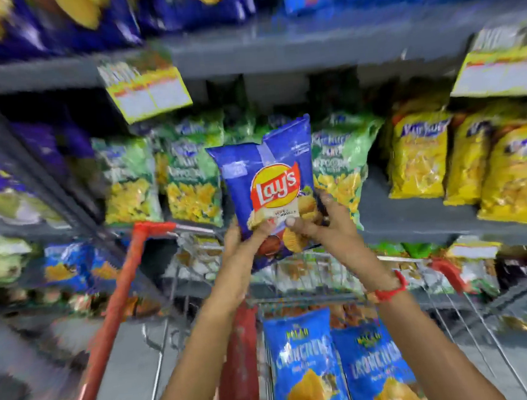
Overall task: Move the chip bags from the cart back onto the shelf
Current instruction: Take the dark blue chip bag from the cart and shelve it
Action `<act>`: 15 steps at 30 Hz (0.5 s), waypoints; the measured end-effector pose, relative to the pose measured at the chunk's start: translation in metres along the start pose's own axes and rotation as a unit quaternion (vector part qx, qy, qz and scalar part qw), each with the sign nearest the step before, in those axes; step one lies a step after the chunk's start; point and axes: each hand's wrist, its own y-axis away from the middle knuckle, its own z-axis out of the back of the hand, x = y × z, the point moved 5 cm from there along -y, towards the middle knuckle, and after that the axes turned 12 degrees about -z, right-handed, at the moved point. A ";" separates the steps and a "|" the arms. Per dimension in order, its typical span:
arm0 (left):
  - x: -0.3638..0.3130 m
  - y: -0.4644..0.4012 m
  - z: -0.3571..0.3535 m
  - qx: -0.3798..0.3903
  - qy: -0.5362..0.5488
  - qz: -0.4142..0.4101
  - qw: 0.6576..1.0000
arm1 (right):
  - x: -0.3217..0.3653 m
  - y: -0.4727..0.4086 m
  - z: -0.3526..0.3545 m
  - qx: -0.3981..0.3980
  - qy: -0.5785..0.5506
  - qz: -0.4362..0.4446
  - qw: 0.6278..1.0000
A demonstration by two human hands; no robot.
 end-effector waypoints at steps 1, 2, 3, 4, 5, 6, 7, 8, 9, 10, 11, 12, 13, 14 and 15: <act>-0.021 -0.009 -0.001 0.013 0.002 -0.022 1.000 | 0.022 -0.002 0.000 -0.008 0.001 0.028 1.000; -0.041 -0.018 -0.002 0.024 0.005 -0.043 0.999 | 0.043 -0.004 0.000 -0.015 0.002 0.052 0.999; -0.060 -0.026 -0.003 0.038 0.006 -0.066 0.997 | 0.062 -0.004 0.000 -0.019 -0.001 0.073 0.997; -0.079 -0.033 -0.006 0.054 0.006 -0.091 0.994 | 0.081 -0.005 0.000 -0.021 -0.006 0.093 0.995; -0.097 -0.039 -0.008 0.068 0.003 -0.115 0.991 | 0.098 -0.006 0.000 -0.022 -0.009 0.111 0.993; -0.115 -0.045 -0.011 0.078 0.005 -0.136 0.988 | 0.114 -0.008 -0.001 -0.022 -0.013 0.127 0.992; -0.131 -0.051 -0.014 0.086 0.007 -0.156 0.984 | 0.129 -0.010 -0.002 -0.021 -0.015 0.141 0.990; -0.147 -0.058 -0.016 0.091 0.007 -0.176 0.980 | 0.145 -0.012 -0.004 -0.020 -0.021 0.156 0.987; -0.162 -0.066 -0.018 0.094 0.001 -0.194 0.977 | 0.159 -0.015 -0.005 -0.020 -0.025 0.171 0.985; -0.175 -0.073 -0.020 0.092 -0.004 -0.207 0.974 | 0.173 -0.018 -0.006 -0.024 -0.030 0.181 0.983; -0.189 -0.081 -0.021 0.090 -0.008 -0.220 0.971 | 0.187 -0.022 -0.007 -0.030 -0.033 0.194 0.980; -0.202 -0.089 -0.022 0.087 -0.011 -0.232 0.969 | 0.200 -0.026 -0.008 -0.035 -0.039 0.207 0.977; -0.215 -0.096 -0.024 0.087 -0.017 -0.245 0.966 | 0.214 -0.031 -0.009 -0.037 -0.039 0.218 0.974; -0.227 -0.104 -0.025 0.087 -0.023 -0.257 0.962 | 0.226 -0.037 -0.011 -0.040 -0.037 0.226 0.973; -0.237 -0.113 -0.026 0.086 -0.031 -0.268 0.959 | 0.238 -0.044 -0.013 -0.046 -0.033 0.231 0.971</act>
